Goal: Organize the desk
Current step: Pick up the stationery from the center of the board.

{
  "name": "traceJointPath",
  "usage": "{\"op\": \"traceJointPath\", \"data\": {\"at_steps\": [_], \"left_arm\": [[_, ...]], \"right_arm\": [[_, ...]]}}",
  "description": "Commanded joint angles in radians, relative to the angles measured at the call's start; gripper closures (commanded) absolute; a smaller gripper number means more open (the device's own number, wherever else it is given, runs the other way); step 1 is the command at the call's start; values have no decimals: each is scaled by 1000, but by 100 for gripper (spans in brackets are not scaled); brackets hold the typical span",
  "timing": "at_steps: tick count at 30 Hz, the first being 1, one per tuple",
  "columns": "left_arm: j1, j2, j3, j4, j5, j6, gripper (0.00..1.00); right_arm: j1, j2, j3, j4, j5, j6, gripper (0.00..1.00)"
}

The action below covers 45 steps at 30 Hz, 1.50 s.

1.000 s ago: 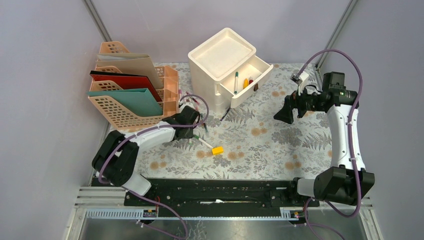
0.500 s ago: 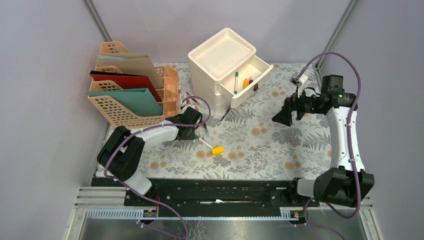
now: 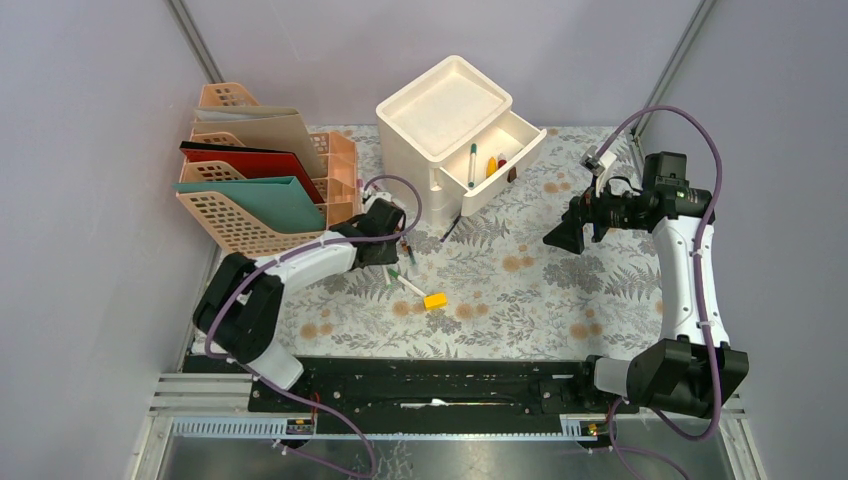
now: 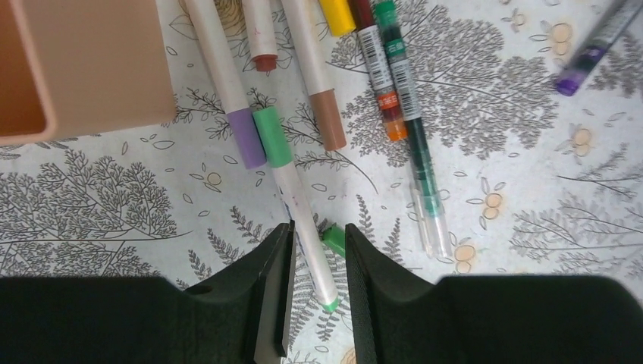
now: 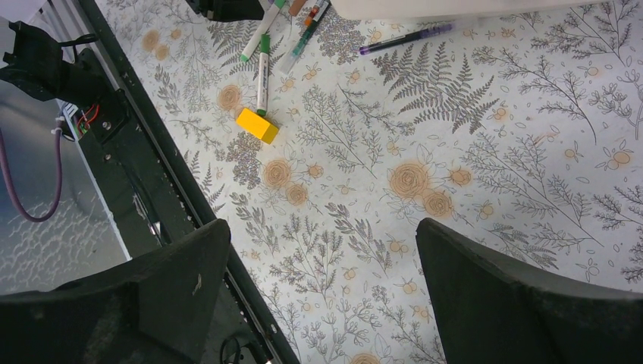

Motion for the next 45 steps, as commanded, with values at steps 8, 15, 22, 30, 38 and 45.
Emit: {"op": "traceJointPath", "data": {"at_steps": [8,15,22,30,38,45], "left_arm": [[23,118,1,-8,-1,-50,66],[33,129,-18,-3,37,-51,91],[31,53,-15,-17,58,-30,100],[28,-129,-10,-22,190,1,100],[25,-243,58,-3,406,92,100],[24,-229,233,-19,440,118,100]], "right_arm": [[-11,-16,-21,22,-49,7,0],[-13,-17,-19,20,-83,27,0],[-13,-4,1,15,-110,39,0],[-13,11,10,-16,-193,39,0],[49,57,56,-101,-270,-39,0],[145,122,154,-127,-259,-57,0]]}}
